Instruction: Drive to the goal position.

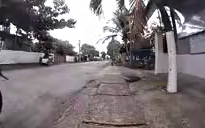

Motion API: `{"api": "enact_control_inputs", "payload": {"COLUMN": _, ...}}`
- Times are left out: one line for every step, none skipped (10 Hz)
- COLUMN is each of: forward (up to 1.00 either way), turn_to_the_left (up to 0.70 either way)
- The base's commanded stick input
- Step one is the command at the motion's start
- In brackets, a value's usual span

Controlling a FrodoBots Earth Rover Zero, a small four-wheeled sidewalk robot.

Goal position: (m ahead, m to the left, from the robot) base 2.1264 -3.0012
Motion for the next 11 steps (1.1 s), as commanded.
{"api": "enact_control_inputs", "payload": {"forward": 0.0, "turn_to_the_left": 0.0}}
{"api": "enact_control_inputs", "payload": {"forward": 0.0, "turn_to_the_left": 0.0}}
{"api": "enact_control_inputs", "payload": {"forward": 0.0, "turn_to_the_left": 0.0}}
{"api": "enact_control_inputs", "payload": {"forward": 0.0, "turn_to_the_left": 0.0}}
{"api": "enact_control_inputs", "payload": {"forward": 0.21, "turn_to_the_left": 0.0}}
{"api": "enact_control_inputs", "payload": {"forward": 0.7, "turn_to_the_left": 0.0}}
{"api": "enact_control_inputs", "payload": {"forward": 0.7, "turn_to_the_left": 0.07}}
{"api": "enact_control_inputs", "payload": {"forward": 0.7, "turn_to_the_left": 0.27}}
{"api": "enact_control_inputs", "payload": {"forward": 0.7, "turn_to_the_left": 0.27}}
{"api": "enact_control_inputs", "payload": {"forward": 0.7, "turn_to_the_left": 0.27}}
{"api": "enact_control_inputs", "payload": {"forward": 0.7, "turn_to_the_left": 0.27}}
